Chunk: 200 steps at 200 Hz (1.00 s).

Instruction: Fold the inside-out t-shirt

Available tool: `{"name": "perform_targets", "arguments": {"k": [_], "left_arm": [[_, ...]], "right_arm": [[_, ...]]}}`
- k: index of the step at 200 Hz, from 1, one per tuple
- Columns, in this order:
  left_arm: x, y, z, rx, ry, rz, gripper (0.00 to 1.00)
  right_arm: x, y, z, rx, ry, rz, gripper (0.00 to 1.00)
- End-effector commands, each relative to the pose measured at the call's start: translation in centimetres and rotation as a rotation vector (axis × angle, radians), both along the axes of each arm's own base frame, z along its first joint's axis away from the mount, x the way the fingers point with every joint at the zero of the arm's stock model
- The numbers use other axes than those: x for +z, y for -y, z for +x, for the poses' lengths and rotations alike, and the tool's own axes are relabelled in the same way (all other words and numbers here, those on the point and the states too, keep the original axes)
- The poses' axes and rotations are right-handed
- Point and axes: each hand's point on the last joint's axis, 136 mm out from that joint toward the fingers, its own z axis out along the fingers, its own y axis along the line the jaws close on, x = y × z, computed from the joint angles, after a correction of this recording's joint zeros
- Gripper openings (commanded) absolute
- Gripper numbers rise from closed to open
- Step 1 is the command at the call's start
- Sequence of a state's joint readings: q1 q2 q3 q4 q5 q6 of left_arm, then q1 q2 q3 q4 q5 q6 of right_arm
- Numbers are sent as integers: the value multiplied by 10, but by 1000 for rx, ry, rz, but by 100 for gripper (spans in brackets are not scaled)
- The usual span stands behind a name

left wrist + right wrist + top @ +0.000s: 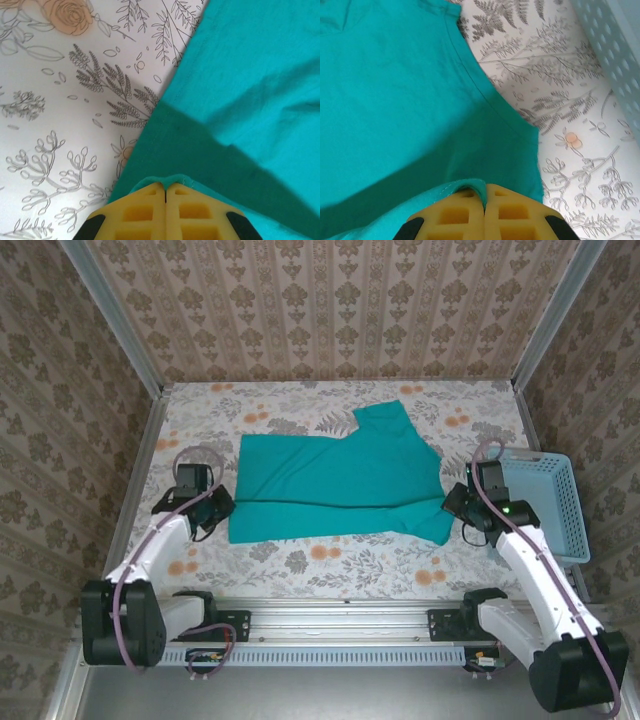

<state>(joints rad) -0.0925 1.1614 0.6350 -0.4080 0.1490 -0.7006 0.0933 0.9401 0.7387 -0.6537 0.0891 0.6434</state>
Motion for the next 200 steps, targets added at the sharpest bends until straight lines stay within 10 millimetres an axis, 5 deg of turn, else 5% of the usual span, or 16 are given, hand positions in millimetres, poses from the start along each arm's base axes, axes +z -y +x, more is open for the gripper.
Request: {"name": "perform_targets", "arguments": {"k": [1,147,165,180,200], "left_arm": [[5,5,15,-61,18,24,0],[-18,0,45,-26,-60,99,8],[-15,0,49,-28,-56,99,21],[-10,0,49,-37,-58,107,35],[6,-9,35,-14,-47,145,50]], "right_arm": [[19,3,23,22,46,-80,0],[-3,-4,108,89,-78,-198,2],[-6,-7,120,114,-86,-209,14],[-5,-5,125,132,-120,-239,35],[-1,13,112,69,-155,-310,57]]}}
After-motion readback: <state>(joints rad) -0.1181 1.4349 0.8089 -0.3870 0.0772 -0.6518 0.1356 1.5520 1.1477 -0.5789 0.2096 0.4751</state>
